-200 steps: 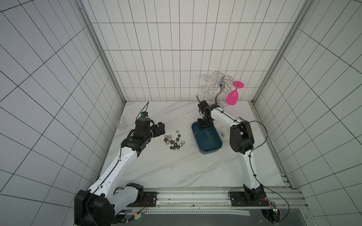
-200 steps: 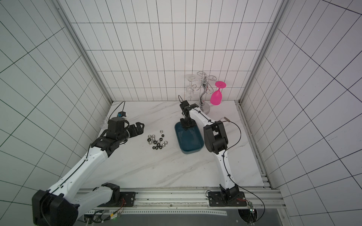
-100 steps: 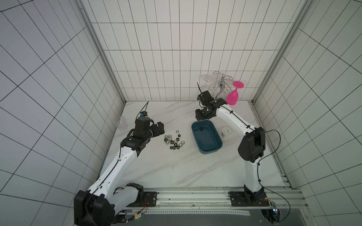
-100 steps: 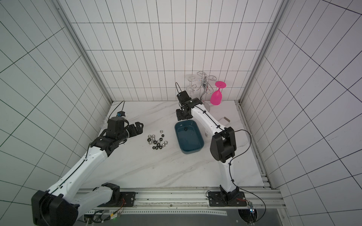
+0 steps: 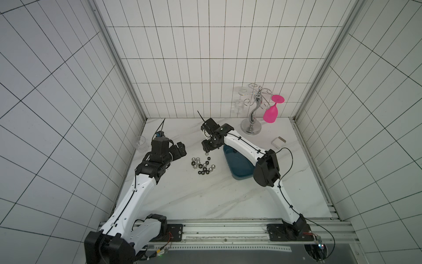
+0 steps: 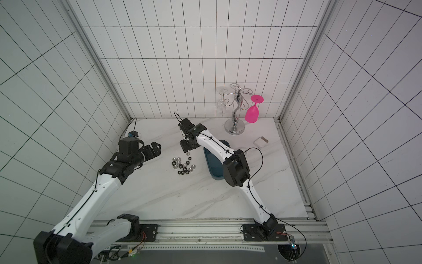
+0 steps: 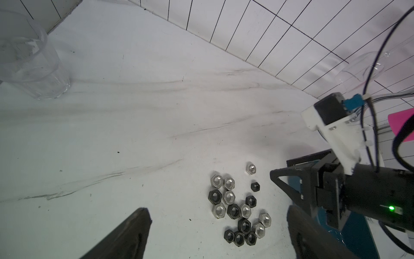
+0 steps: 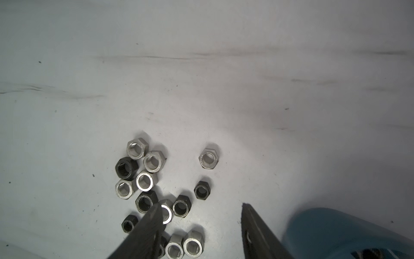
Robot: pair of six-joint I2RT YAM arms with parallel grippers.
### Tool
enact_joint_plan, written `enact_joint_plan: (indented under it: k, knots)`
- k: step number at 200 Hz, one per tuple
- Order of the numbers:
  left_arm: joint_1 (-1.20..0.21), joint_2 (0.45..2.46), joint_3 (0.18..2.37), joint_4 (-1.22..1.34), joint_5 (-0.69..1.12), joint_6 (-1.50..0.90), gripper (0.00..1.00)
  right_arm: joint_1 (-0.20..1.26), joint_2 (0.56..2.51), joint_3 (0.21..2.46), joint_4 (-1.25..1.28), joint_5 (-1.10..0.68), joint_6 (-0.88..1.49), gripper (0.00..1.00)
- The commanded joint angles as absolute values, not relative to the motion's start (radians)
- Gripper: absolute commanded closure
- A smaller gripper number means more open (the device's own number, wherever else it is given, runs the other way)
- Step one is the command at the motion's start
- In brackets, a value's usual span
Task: Put the nuts on the desktop into the storage box
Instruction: Pick up the nut from the center of the board.
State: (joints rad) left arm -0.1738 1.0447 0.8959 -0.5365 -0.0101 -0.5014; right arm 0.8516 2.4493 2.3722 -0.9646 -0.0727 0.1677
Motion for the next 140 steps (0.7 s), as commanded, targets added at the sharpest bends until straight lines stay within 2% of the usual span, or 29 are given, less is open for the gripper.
enact_joint_plan:
  k: [1, 140]
  knots:
    - [-0.167, 1.029, 0.894, -0.546, -0.012, -0.500, 0.01, 0.857, 2.488, 2.447, -1.017, -0.048, 0.144, 0.41]
    - [-0.160, 1.063, 0.877, -0.545, -0.009, -0.471, 0.01, 0.874, 2.661, 2.543, -0.993, -0.051, 0.124, 0.41]
